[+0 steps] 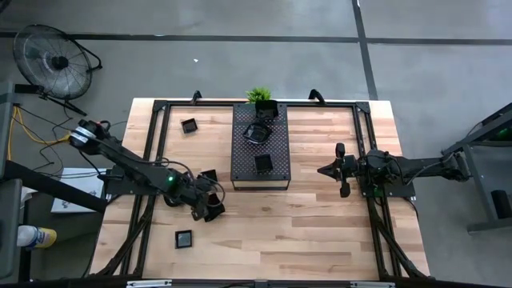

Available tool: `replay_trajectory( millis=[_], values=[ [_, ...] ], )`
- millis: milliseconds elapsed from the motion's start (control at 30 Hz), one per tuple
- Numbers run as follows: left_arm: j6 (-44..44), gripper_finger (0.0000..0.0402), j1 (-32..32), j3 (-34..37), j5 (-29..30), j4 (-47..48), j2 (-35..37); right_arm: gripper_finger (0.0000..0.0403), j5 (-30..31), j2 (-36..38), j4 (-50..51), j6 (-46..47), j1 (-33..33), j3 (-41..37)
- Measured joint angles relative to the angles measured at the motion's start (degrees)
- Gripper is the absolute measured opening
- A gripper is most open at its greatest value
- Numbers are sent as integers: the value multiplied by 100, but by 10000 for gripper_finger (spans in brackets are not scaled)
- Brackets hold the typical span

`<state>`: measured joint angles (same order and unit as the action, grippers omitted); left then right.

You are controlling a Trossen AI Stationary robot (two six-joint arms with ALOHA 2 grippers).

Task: Pick & Place Mini shaped plates
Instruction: Stack the distorted square plate on top of the distorted square plate on the shelf

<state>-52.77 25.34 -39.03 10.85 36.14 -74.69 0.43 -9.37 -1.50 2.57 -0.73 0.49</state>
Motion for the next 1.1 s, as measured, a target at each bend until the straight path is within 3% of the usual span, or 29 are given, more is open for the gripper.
replay_trajectory(
  millis=[733,1100],
  values=[
    [-2,188,-37,0,-160,-201,-252,5,2,4,0,0,-2,0],
    [38,87,-37,0,-332,-170,-252,7,2,4,0,-2,-2,0]
  ],
)
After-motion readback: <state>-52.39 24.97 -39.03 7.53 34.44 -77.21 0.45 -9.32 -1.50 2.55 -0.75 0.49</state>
